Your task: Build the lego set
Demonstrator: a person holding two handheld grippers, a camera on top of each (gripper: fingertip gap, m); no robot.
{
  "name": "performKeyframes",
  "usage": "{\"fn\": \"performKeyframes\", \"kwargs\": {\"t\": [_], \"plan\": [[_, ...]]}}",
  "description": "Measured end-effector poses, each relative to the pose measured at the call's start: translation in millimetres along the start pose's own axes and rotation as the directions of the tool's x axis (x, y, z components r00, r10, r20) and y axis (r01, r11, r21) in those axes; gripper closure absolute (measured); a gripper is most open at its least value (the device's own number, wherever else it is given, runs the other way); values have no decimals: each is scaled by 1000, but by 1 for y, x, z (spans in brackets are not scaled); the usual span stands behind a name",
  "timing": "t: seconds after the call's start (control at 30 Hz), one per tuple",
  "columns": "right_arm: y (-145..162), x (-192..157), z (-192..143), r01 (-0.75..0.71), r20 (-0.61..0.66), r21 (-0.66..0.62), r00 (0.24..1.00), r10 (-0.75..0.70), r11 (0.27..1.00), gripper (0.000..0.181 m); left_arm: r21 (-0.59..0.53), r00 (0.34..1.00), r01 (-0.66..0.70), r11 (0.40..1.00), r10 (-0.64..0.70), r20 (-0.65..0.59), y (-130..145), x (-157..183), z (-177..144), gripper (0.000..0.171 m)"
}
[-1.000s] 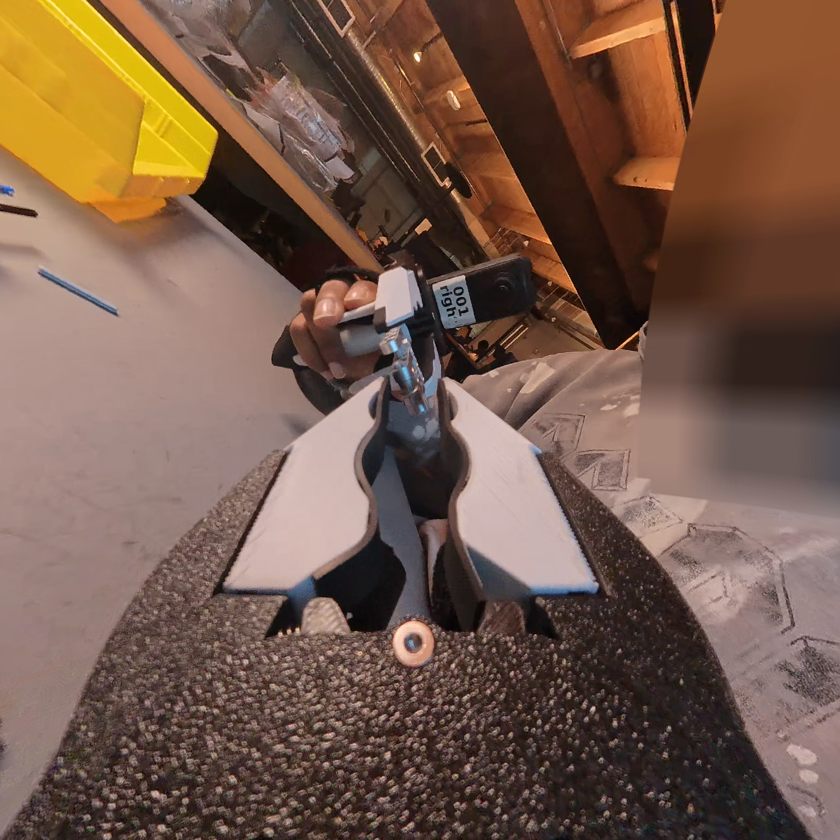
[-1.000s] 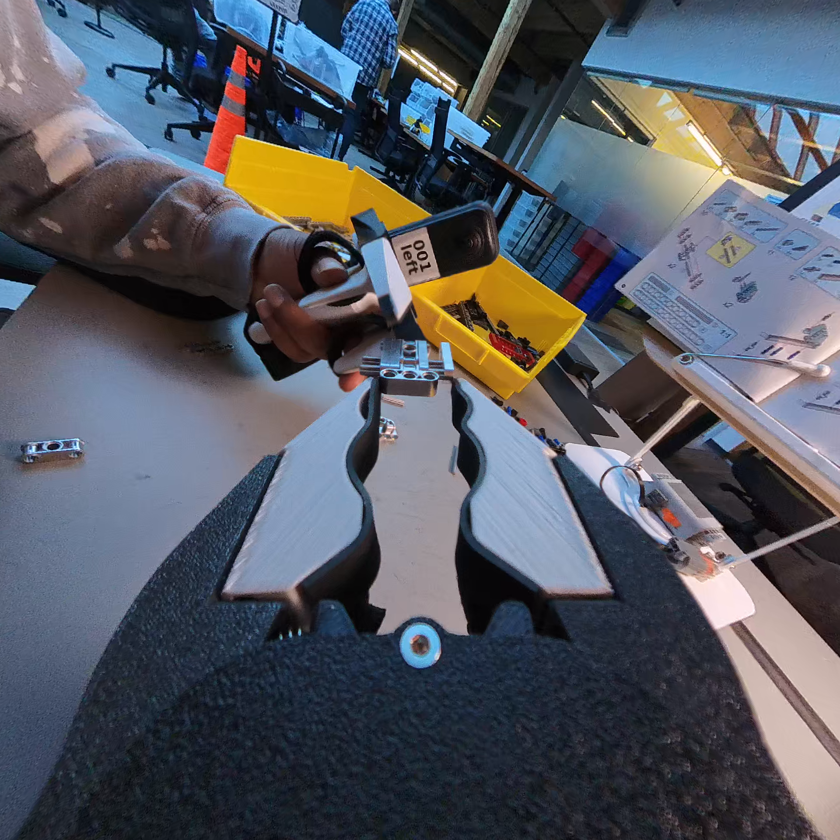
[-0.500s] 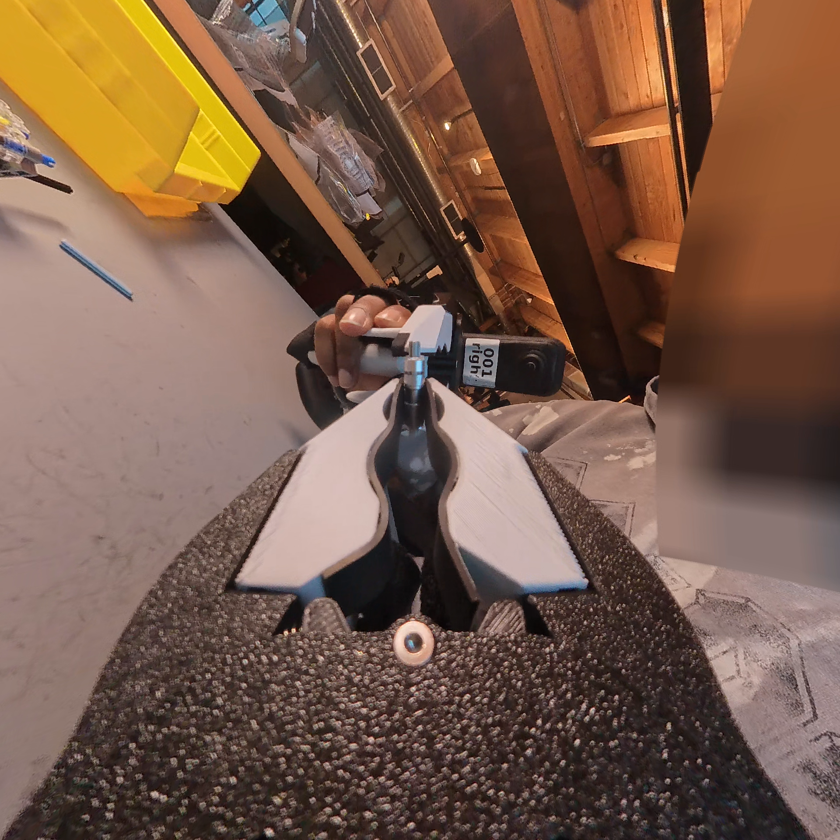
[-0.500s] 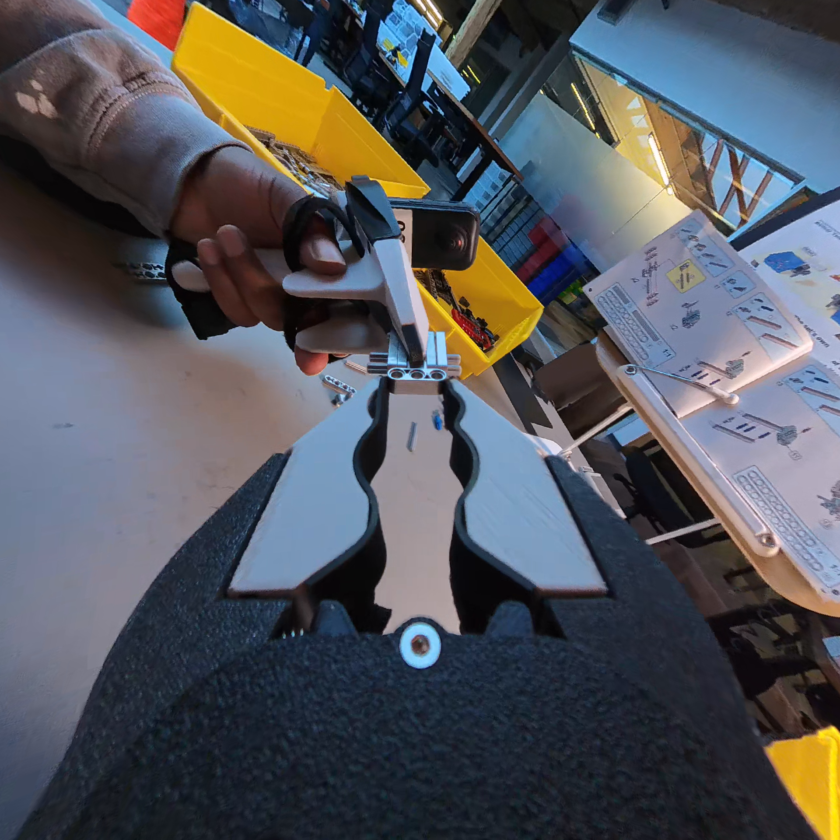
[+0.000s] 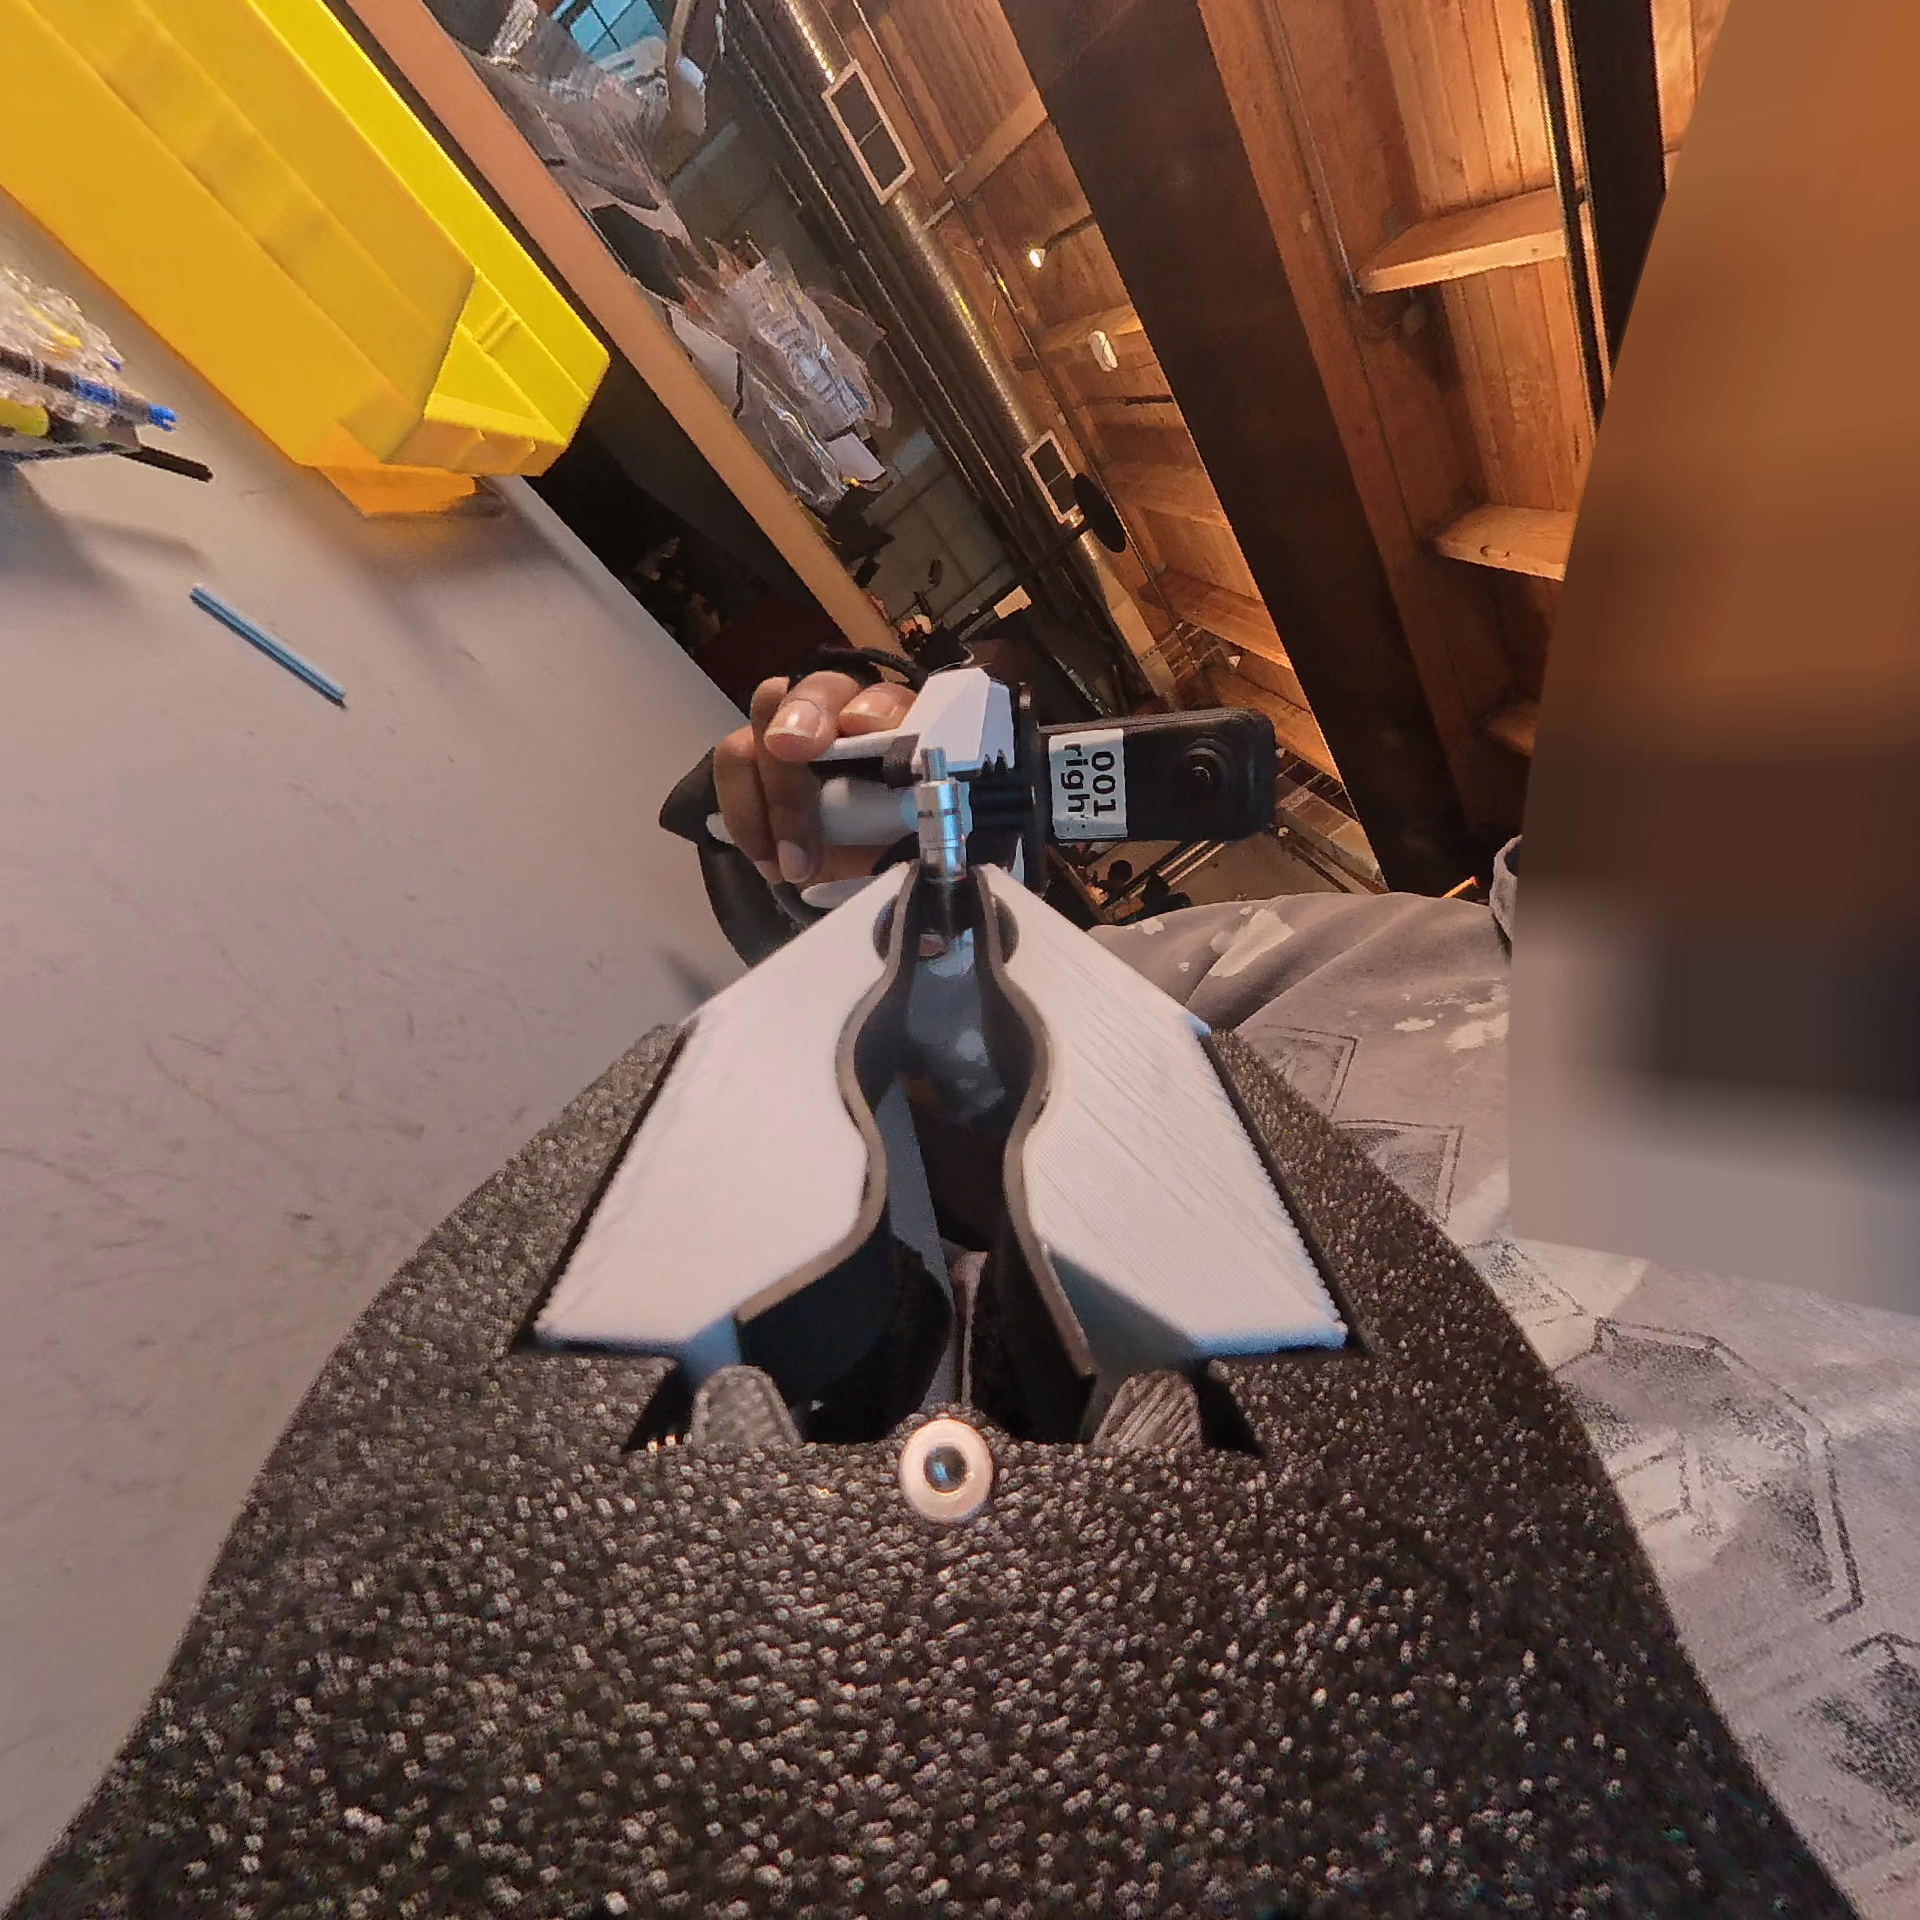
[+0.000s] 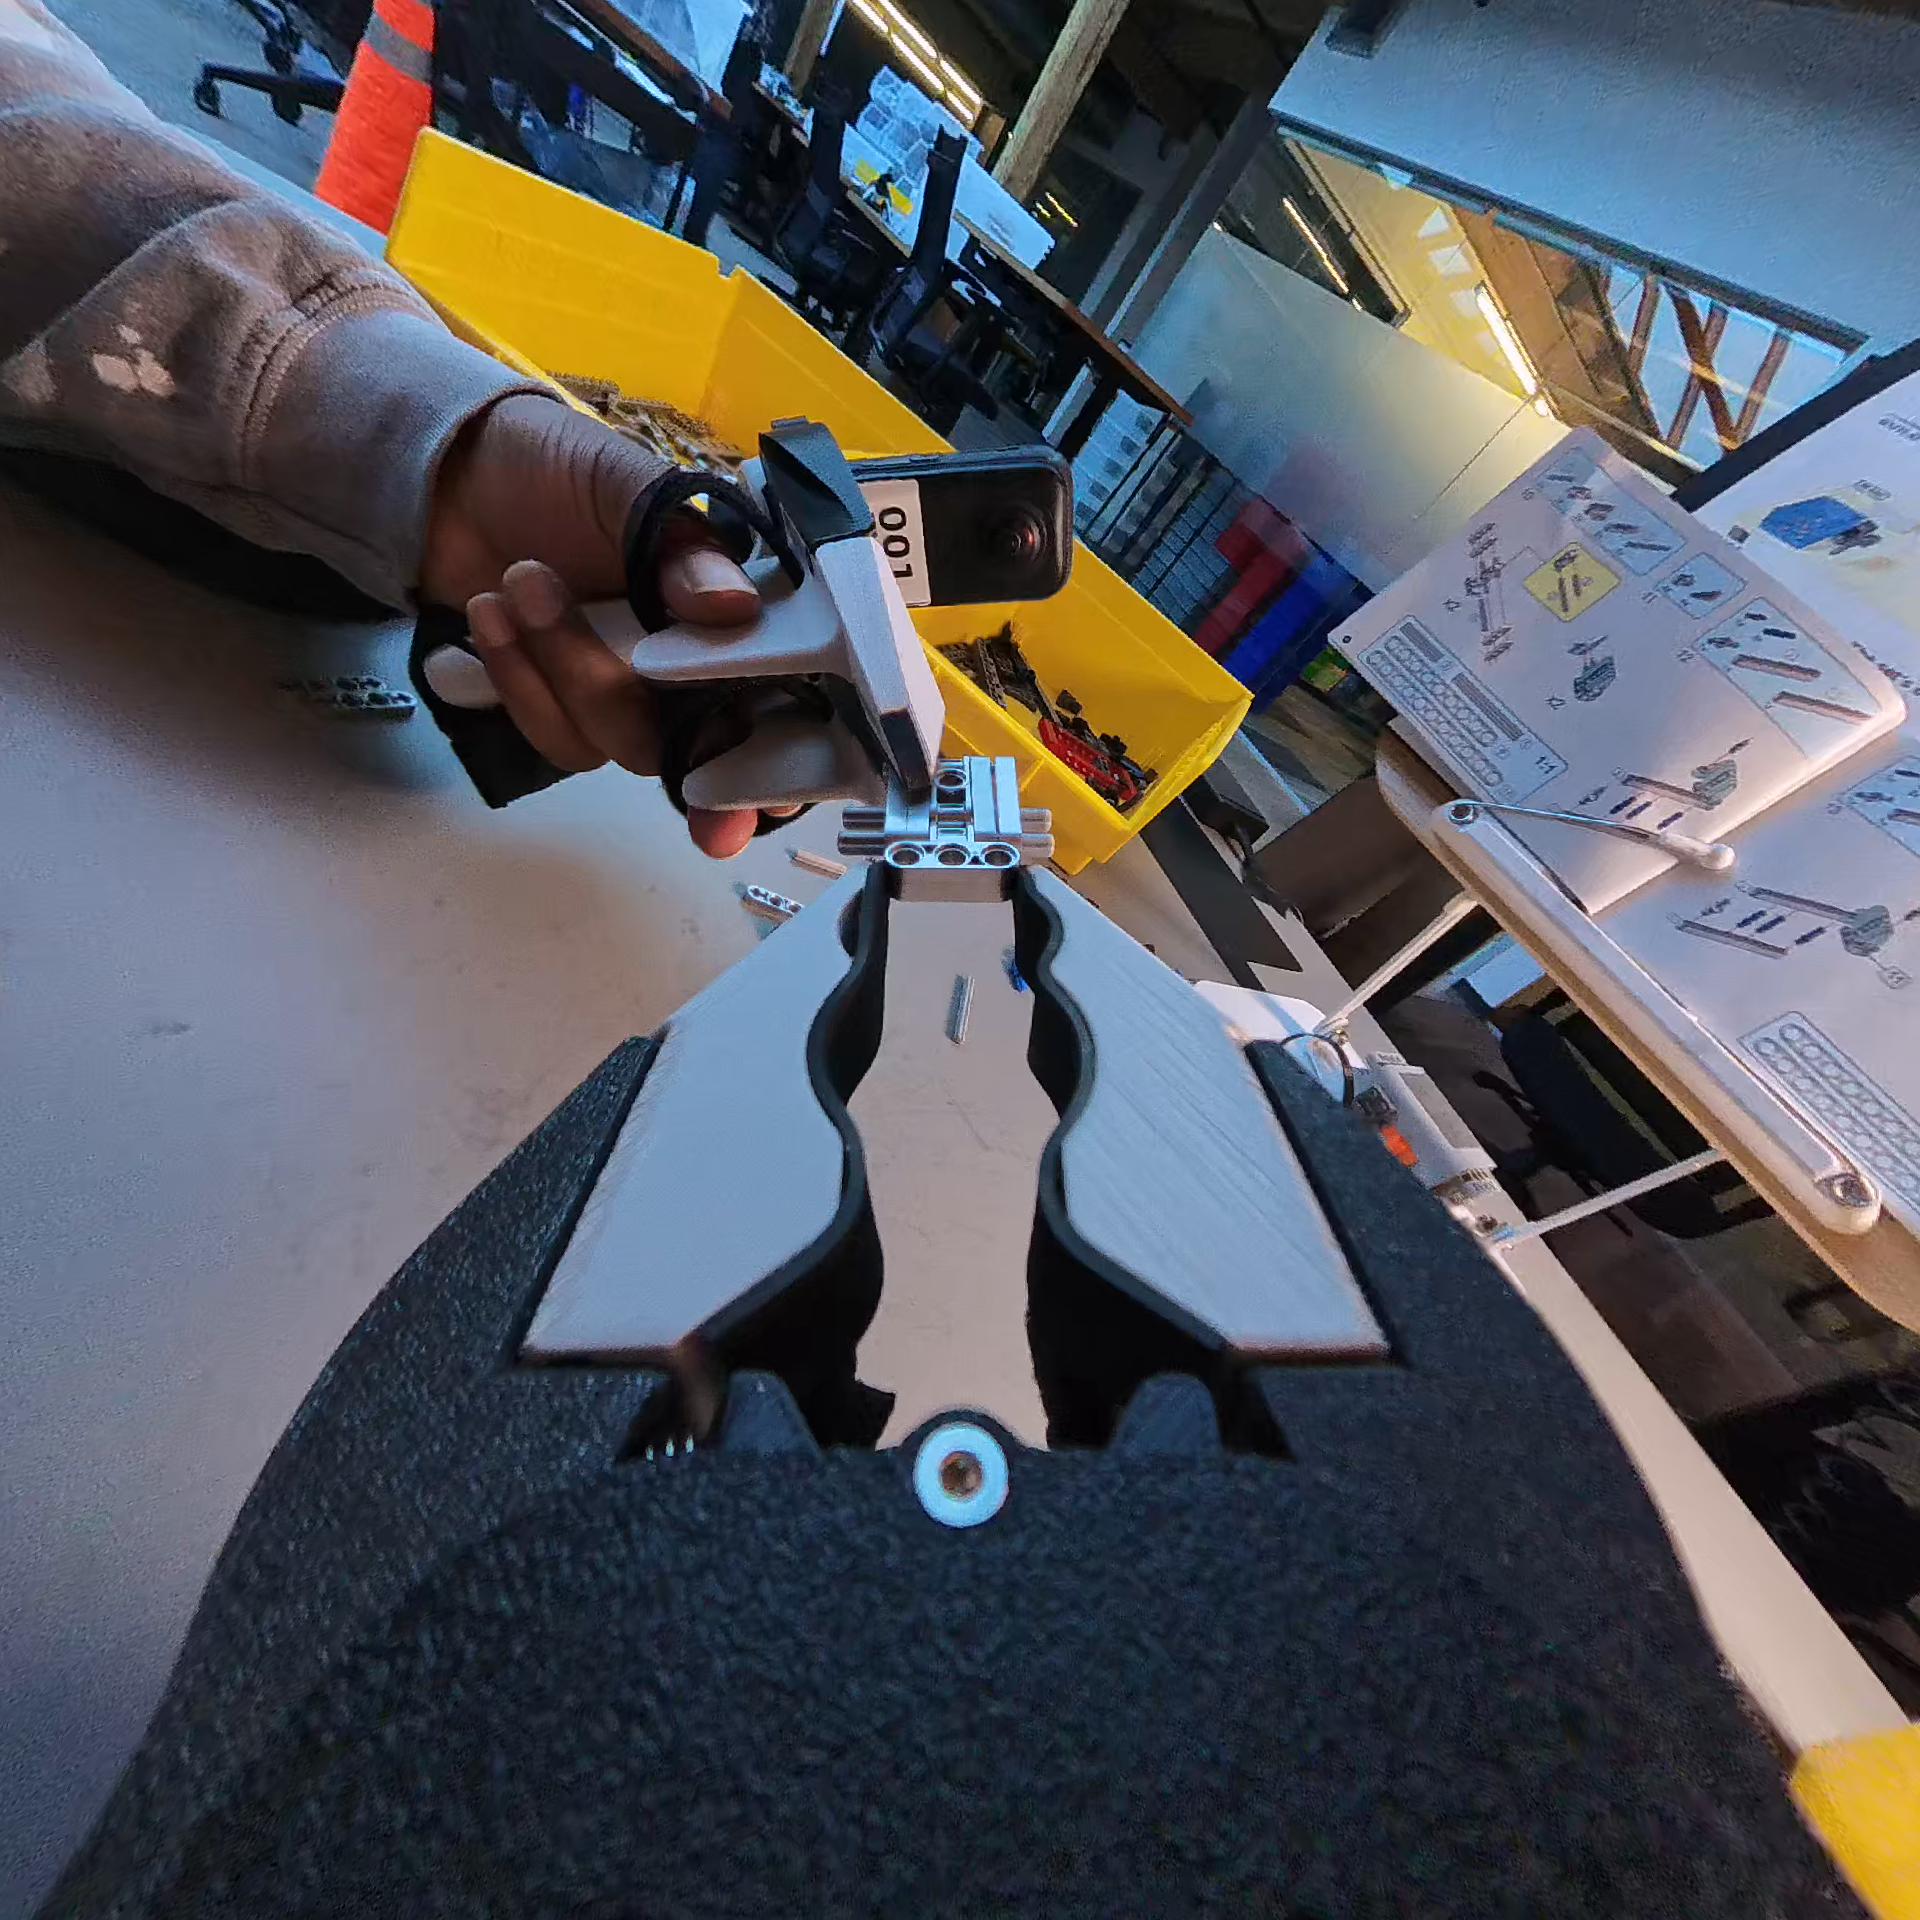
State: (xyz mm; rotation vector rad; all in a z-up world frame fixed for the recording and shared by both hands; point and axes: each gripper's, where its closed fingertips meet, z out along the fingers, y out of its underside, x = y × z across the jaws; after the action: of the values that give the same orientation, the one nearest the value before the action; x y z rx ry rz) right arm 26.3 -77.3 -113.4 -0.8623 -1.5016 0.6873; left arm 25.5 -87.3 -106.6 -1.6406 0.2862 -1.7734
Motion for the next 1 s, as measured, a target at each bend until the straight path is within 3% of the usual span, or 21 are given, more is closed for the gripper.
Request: {"fn": "performKeyframes", "kwargs": {"t": [0.27,0.4,0.53,0.77,1.0], "plan": [[16,1,5,-52,0,-61,999,52,997,159,30,992,-36,999,32,125,-5,-18,-6,166],[10,7,6,-84,-24,-45,996,83,995,138,92,973,-32,995,10,229,-15,-38,-18,166],[12,6,23,-60,-89,-122,995,49,991,136,93,955,-45,995,16,295,-11,-49,-13,166],[47,0,38,7,-99,-309,994,-39,951,147,20,927,-99,995,85,366,2,-54,-1,166],[49,0,37,-7,-95,-322,995,-25,947,158,14,923,-86,996,75,377,4,-57,-2,166]]}}
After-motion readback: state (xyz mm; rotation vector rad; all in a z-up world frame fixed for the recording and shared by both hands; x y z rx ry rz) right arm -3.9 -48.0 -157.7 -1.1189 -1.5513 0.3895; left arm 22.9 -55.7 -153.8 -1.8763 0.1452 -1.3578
